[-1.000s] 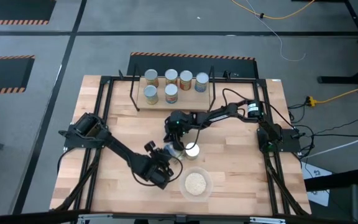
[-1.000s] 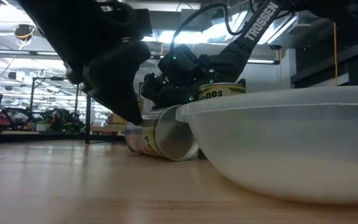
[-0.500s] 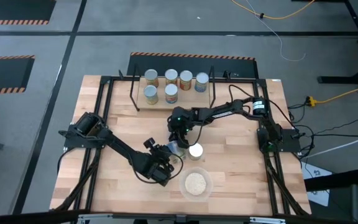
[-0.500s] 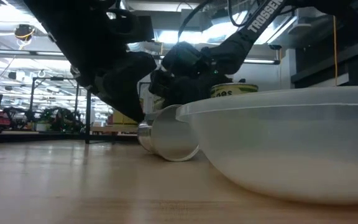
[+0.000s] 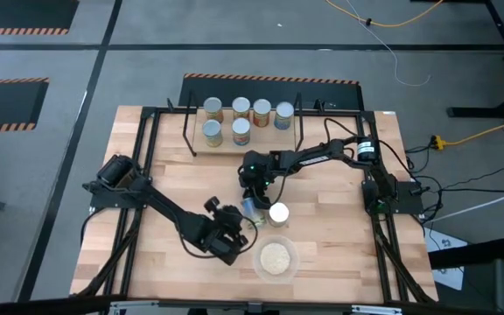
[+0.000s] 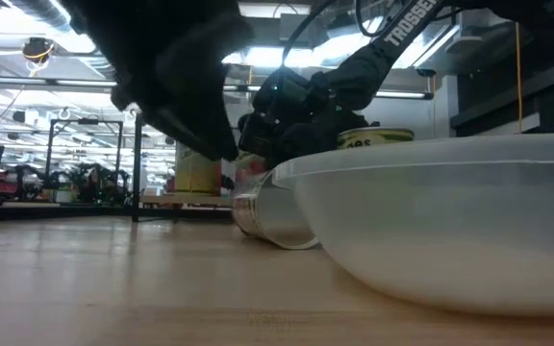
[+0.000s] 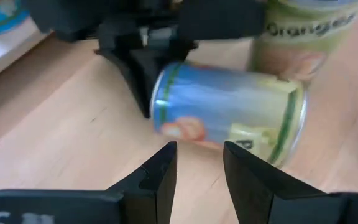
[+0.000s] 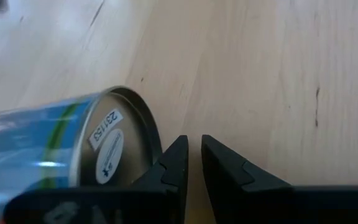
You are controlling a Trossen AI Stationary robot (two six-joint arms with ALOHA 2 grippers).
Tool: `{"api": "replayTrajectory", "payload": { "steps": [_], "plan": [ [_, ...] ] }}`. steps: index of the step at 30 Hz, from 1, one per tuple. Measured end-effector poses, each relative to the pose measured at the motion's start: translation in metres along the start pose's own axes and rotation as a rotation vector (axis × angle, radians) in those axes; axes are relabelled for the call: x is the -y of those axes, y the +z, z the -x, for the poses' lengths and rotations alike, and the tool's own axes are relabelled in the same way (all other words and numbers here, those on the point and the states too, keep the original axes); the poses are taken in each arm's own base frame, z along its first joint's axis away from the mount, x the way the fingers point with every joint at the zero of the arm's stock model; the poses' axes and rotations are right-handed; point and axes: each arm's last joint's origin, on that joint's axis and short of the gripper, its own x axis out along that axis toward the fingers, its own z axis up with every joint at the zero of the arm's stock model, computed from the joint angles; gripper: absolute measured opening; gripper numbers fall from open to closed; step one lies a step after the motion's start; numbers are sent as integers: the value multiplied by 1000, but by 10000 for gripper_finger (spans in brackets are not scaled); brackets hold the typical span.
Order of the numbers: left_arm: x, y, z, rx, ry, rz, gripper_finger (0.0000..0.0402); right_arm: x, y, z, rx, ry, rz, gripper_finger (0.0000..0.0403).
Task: Pick and place cans onto a shelf
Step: Put the canned peaches on the shelf
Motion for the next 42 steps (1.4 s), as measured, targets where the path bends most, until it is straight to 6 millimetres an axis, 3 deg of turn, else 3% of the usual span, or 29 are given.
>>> {"api": "replayTrajectory", "payload": {
  "steps": [13, 42],
  "plan": [
    [20, 10, 3, 16, -219, 23, 124, 0, -2, 0, -24, 4, -13, 52],
    [24, -2, -6, -5, -190, -19, 124, -2, -3, -1, -20, 44, -15, 52]
  ]
}}
